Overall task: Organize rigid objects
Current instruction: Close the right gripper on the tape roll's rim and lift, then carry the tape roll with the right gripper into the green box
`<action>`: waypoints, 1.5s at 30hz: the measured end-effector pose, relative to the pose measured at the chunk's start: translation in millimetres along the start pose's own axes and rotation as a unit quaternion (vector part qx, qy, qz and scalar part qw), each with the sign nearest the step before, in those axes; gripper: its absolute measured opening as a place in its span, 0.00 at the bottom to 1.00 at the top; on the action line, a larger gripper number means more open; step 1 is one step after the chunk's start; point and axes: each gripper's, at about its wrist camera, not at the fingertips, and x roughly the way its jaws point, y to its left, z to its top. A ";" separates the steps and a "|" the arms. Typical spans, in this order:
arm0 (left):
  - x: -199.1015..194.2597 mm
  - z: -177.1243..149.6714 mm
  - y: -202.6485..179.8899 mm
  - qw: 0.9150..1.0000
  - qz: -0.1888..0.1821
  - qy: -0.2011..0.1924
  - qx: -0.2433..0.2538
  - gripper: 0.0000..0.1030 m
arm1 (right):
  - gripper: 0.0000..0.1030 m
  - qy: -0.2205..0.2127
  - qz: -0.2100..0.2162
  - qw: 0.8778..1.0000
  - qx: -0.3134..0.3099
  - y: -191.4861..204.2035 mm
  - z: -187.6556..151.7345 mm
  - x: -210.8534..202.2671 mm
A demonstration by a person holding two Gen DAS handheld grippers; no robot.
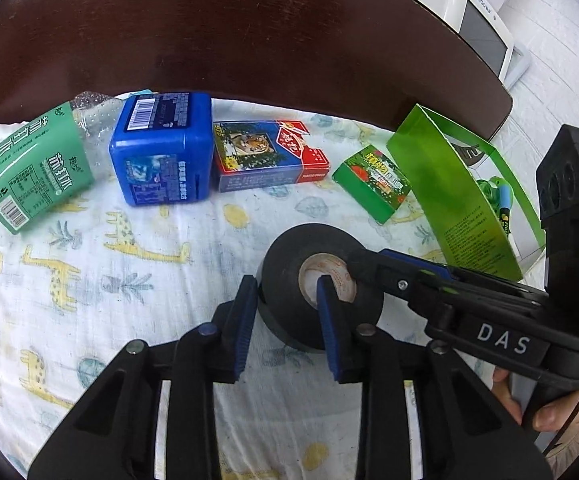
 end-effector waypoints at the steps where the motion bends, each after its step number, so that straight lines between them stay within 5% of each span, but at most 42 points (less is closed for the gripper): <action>1: -0.5 -0.1 0.0 1.000 -0.001 0.000 0.001 0.28 | 0.31 0.001 0.001 1.000 0.001 0.2 -0.2 0.2; 11: -4.9 -2.0 1.5 1.000 -0.004 -0.003 -0.019 0.25 | 0.30 0.022 0.036 0.999 0.016 -1.9 -1.1 4.0; 20: -30.8 4.0 -26.7 0.999 0.006 -0.038 0.010 0.25 | 0.29 -0.018 0.046 0.999 -0.002 1.3 -1.9 -26.6; 32: -51.7 25.1 -110.6 0.992 0.004 -0.077 0.095 0.25 | 0.29 -0.103 0.063 0.993 0.014 -29.3 1.0 -101.1; 45: -9.2 44.2 -198.9 0.987 -0.025 -0.045 0.153 0.25 | 0.29 -0.160 0.040 0.982 0.088 -118.6 -1.7 -157.5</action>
